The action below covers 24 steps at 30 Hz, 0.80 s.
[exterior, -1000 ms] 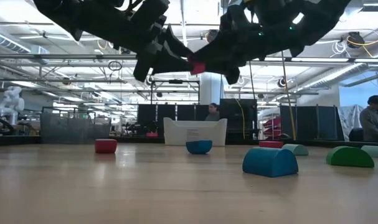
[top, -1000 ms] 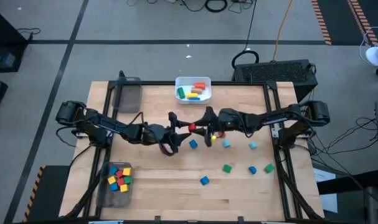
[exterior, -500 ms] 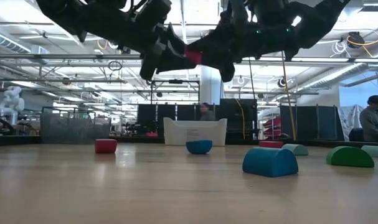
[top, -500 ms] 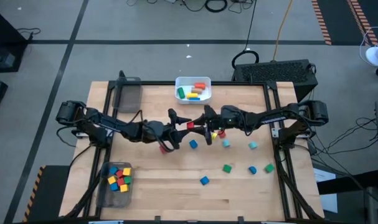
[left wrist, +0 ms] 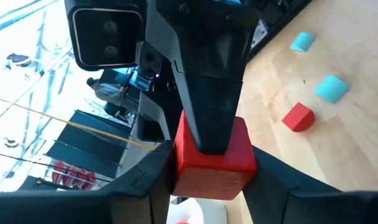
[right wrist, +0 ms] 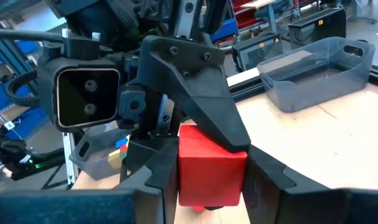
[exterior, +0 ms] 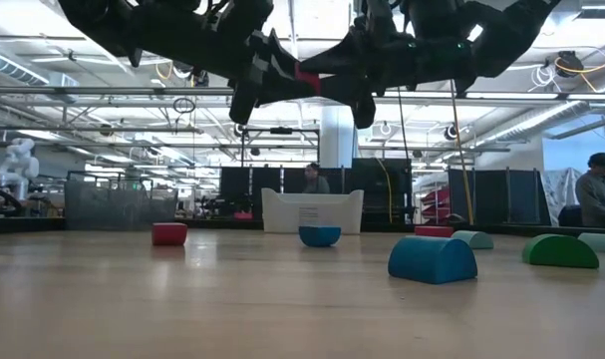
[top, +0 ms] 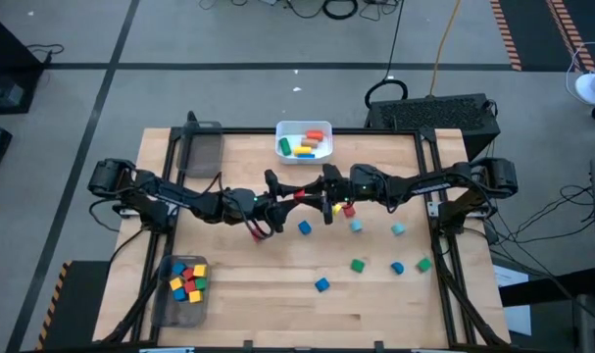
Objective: Sort blocks by size
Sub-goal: Put the red square block into the bottom black bin
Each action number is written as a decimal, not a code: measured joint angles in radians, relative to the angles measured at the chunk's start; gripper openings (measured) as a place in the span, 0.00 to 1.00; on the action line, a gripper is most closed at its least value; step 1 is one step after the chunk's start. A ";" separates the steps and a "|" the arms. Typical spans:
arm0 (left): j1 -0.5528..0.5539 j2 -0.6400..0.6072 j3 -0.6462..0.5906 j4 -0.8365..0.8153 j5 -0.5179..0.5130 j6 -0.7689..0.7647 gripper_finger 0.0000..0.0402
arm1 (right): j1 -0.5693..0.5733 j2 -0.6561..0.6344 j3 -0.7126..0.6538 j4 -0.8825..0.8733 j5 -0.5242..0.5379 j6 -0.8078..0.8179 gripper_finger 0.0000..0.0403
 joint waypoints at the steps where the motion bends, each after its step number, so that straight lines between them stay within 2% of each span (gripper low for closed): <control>1: 0.000 0.000 0.000 0.005 0.000 0.007 0.40 | -0.003 0.000 0.000 0.000 0.001 0.007 0.29; 17: -0.006 0.001 0.000 0.019 -0.033 0.001 0.39 | -0.013 0.000 0.000 0.002 0.002 0.013 0.30; 24: -0.026 0.001 0.000 0.028 -0.063 -0.038 0.38 | -0.011 0.000 0.002 0.001 0.000 0.000 0.36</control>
